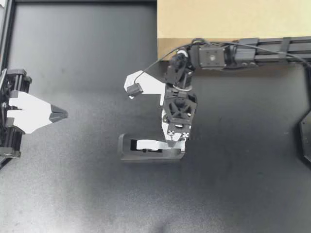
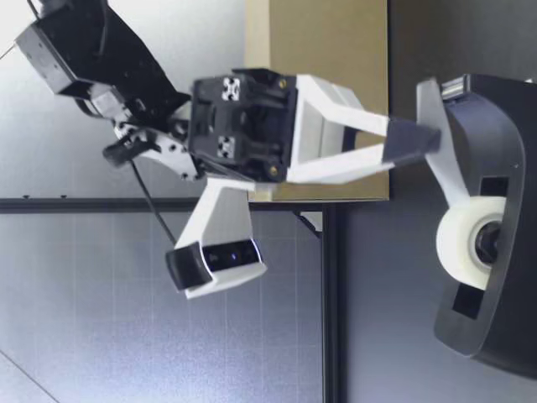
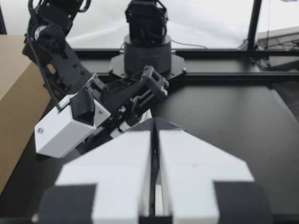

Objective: Cut a small piece of tape from the tape dispenser then place it on the cardboard box's edge.

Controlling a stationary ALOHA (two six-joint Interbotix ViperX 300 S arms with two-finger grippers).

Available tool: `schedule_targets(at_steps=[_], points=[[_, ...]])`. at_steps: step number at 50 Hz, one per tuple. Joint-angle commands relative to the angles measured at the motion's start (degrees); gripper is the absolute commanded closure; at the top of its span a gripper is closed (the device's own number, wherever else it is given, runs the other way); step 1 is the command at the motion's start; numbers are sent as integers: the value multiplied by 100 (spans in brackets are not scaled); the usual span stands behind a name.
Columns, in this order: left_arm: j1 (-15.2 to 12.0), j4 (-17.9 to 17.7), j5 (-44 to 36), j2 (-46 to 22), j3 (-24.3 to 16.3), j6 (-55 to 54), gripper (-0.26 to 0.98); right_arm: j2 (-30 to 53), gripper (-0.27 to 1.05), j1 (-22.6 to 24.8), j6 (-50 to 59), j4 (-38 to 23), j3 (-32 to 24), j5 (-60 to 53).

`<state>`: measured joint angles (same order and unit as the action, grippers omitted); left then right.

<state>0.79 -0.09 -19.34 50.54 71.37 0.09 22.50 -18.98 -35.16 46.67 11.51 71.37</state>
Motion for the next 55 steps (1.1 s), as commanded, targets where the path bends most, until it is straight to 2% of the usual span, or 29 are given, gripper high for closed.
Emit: schedule_targets(at_steps=[1, 13, 29, 43, 55], points=[[9, -9, -53, -18, -88, -9, 83, -343, 87, -26, 44, -62, 88, 44], [9, -9, -44, -26, -114, 0, 83, -686, 87, -185, 53, -70, 606, -88], [9, -9, -53, -26, -132, -9, 83, -879, 87, -220, 9, -53, 940, -141], [9, -9, -53, -26, -141, -9, 83, -817, 87, -211, 0, -35, 1099, -229], [9, -9, -53, -26, -141, -9, 83, -642, 87, -202, -26, -35, 1397, -791]])
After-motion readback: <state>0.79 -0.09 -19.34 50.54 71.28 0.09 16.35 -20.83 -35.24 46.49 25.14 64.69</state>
